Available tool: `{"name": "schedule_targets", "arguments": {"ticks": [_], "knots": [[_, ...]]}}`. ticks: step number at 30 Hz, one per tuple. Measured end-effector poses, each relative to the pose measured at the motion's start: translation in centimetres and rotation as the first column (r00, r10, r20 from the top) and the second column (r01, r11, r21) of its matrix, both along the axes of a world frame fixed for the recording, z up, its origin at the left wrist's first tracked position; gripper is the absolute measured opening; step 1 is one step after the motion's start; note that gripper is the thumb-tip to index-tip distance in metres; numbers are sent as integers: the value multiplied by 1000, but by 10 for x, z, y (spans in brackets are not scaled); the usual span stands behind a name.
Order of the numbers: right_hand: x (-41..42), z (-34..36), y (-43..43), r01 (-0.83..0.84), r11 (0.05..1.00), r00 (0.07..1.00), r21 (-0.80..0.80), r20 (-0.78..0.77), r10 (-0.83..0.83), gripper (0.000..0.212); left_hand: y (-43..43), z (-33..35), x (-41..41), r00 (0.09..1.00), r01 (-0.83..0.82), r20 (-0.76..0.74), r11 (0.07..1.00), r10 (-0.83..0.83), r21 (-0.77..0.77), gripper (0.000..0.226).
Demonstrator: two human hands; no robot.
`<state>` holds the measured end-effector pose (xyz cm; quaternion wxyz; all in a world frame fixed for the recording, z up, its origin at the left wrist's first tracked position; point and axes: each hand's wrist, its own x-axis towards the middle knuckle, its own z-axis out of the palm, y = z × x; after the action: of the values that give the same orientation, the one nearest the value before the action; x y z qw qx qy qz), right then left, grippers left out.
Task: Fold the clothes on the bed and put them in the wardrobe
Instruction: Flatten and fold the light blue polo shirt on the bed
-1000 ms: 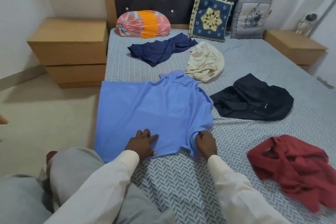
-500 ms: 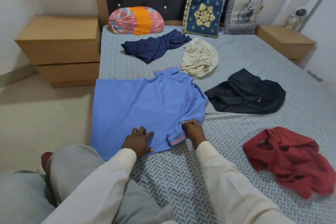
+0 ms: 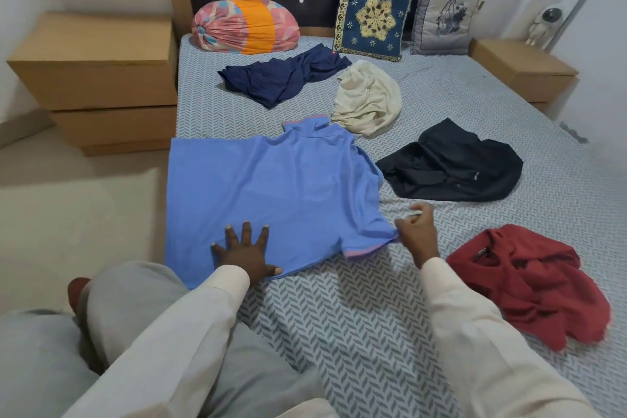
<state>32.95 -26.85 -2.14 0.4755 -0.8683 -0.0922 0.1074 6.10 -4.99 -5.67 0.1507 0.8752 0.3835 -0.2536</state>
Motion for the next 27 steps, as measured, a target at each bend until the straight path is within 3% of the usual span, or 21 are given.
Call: {"name": "schedule_targets", "arguments": {"ticks": [3,6,8,9,12,15,18,21,24,27], "knots": [[16,-9,-47,-102,965,981,-242,-188,57,40,2,2,2,1000,-12,0,1000,12,-17,108],[21,-26,-59,-303,819,911,-487,-400,99,26,3,3,2,1000,-27,6,999,27,-19,109],[26,-23,-50,-259,760,950,-597,-300,89,8,4,3,2,999,-38,9,999,38,-22,110],[30,-21,-42,-187,757,977,-626,-198,77,13,4,3,1,999,-39,10,999,40,-23,110],[34,-21,-8,-131,873,990,-470,-105,92,18,4,3,0,999,-23,33,1000,24,-11,111],[33,-34,22,-188,886,981,-423,-130,146,39,6,2,-1,998,9,67,1000,-9,8,112],[37,-35,28,-73,917,994,-393,-101,36,18,13,1,-1,998,28,58,1000,-29,6,111],[54,-32,16,51,919,990,-390,-100,-97,31,25,5,0,993,61,89,990,-73,128,93],[75,-32,24,19,915,996,-403,-70,-52,30,38,10,9,982,5,180,967,-52,255,62],[90,-21,58,25,941,1000,-337,9,-23,23,58,5,19,965,0,252,967,-67,256,58]]}}
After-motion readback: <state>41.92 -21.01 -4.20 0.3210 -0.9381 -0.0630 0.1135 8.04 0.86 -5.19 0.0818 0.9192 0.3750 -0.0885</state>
